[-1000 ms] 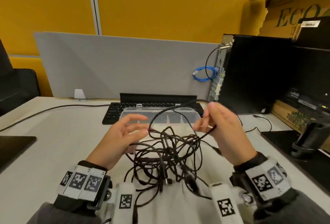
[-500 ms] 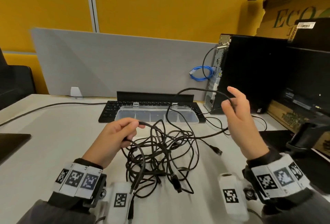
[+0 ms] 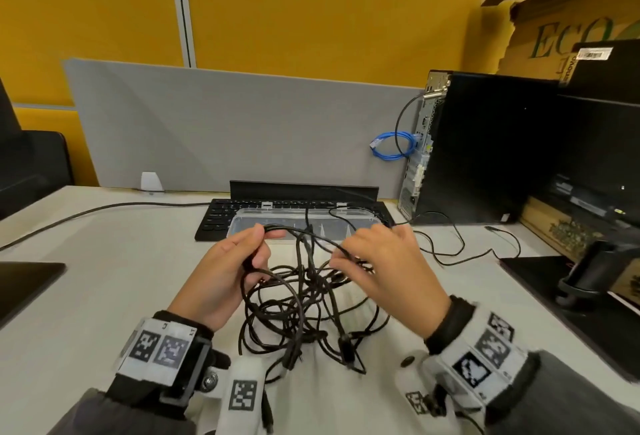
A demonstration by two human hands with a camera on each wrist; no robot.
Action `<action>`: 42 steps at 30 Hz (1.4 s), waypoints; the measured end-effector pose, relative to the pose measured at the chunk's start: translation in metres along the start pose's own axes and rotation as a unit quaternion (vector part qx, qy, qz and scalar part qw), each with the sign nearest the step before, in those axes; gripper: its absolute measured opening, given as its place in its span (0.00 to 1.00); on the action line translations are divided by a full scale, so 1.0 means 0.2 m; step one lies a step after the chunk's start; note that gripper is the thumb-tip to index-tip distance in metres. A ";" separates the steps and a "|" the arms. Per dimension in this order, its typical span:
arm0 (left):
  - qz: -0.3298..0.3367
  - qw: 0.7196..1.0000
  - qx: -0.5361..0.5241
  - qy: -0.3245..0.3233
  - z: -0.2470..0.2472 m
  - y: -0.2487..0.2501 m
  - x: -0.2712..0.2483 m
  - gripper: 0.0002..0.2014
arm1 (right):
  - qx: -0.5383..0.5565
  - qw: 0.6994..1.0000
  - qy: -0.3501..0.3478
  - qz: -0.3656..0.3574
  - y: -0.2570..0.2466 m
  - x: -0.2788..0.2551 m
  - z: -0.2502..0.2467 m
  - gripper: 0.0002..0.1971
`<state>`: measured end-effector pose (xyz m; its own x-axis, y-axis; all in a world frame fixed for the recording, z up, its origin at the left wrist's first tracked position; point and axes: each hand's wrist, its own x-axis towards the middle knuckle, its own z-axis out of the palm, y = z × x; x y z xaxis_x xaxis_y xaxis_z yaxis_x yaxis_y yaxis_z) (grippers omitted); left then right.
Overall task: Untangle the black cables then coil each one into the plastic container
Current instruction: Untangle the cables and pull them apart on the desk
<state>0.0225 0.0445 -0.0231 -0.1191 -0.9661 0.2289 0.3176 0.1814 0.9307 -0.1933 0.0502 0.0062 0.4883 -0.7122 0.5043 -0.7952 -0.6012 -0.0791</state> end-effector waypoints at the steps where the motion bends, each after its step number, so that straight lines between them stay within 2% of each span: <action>1: -0.007 1.000 0.000 0.005 0.00 0.00 0.00 0.29 | 0.066 0.998 -0.014 0.021 0.03 0.02 -0.02 0.16; 3: -0.017 0.999 0.033 0.012 0.02 0.01 -0.01 0.17 | 0.198 0.979 -0.019 0.053 0.05 0.07 -0.11 0.14; 5: -0.012 0.995 0.096 0.003 0.02 0.02 -0.02 0.10 | 0.285 0.956 0.025 0.072 0.06 0.11 -0.22 0.15; 9: -0.019 0.981 0.181 -0.072 -0.01 0.00 -0.03 0.21 | 0.402 0.904 0.102 0.108 0.07 0.12 -0.38 0.17; 13: -0.058 0.947 0.294 -0.115 -0.01 -0.02 -0.03 0.08 | 0.491 0.836 0.208 0.127 0.12 0.12 -0.47 0.16; 15: -0.077 0.941 0.298 -0.136 -0.01 -0.03 -0.04 0.09 | 0.514 0.805 0.259 0.142 0.15 0.11 -0.49 0.16; 18: -0.102 0.936 0.290 -0.171 0.01 -0.04 -0.04 0.12 | 0.522 0.776 0.317 0.154 0.19 0.08 -0.49 0.16; 21: -0.114 0.937 0.288 -0.161 0.02 -0.05 -0.04 0.14 | 0.524 0.756 0.356 0.164 0.21 0.05 -0.48 0.15; 23: -0.110 0.935 0.304 -0.146 0.03 -0.05 -0.04 0.17 | 0.548 0.737 0.357 0.171 0.21 0.04 -0.48 0.16; 24: -0.110 0.933 0.311 -0.145 0.04 -0.05 -0.05 0.18 | 0.585 0.712 0.344 0.177 0.21 0.03 -0.48 0.16; 26: -0.110 0.930 0.318 -0.146 0.04 -0.06 -0.05 0.19 | 0.686 0.627 0.310 0.198 0.19 0.03 -0.49 0.18; 27: -0.109 0.931 0.319 -0.143 0.04 -0.06 -0.04 0.19 | 0.718 0.596 0.291 0.211 0.19 0.02 -0.50 0.18; 28: -0.107 0.933 0.316 -0.137 0.04 -0.06 -0.04 0.19 | 0.726 0.593 0.265 0.226 0.18 0.02 -0.51 0.18; 29: -0.103 0.936 0.309 -0.130 0.04 -0.06 -0.04 0.18 | 0.710 0.620 0.232 0.238 0.18 0.02 -0.51 0.17; 32: -0.091 0.945 0.294 -0.112 0.06 -0.06 -0.03 0.12 | 0.589 0.763 0.149 0.218 0.16 0.02 -0.47 0.08; 33: -0.089 0.948 0.286 -0.107 0.07 -0.05 -0.04 0.09 | 0.545 0.803 0.132 0.205 0.15 0.01 -0.45 0.07; 35: -0.088 0.954 0.266 -0.105 0.08 -0.05 -0.04 0.06 | 0.487 0.851 0.094 0.174 0.12 0.00 -0.41 0.14; 37: -0.086 0.952 0.272 -0.107 0.08 -0.05 -0.04 0.10 | 0.497 0.852 0.050 0.158 0.09 -0.01 -0.38 0.17; 39: -0.090 0.950 0.277 -0.110 0.08 -0.04 -0.04 0.13 | 0.531 0.833 0.005 0.155 0.05 -0.03 -0.37 0.15; 42: -0.091 0.948 0.277 -0.129 0.10 -0.01 -0.05 0.17 | 0.609 0.775 -0.045 0.161 0.00 -0.04 -0.36 0.17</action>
<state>0.0043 0.0578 -0.0224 -0.3730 -0.9267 0.0450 -0.2651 0.1530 0.9520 -0.2239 0.0817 0.0649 0.4021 -0.8855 0.2328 0.0216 -0.2450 -0.9693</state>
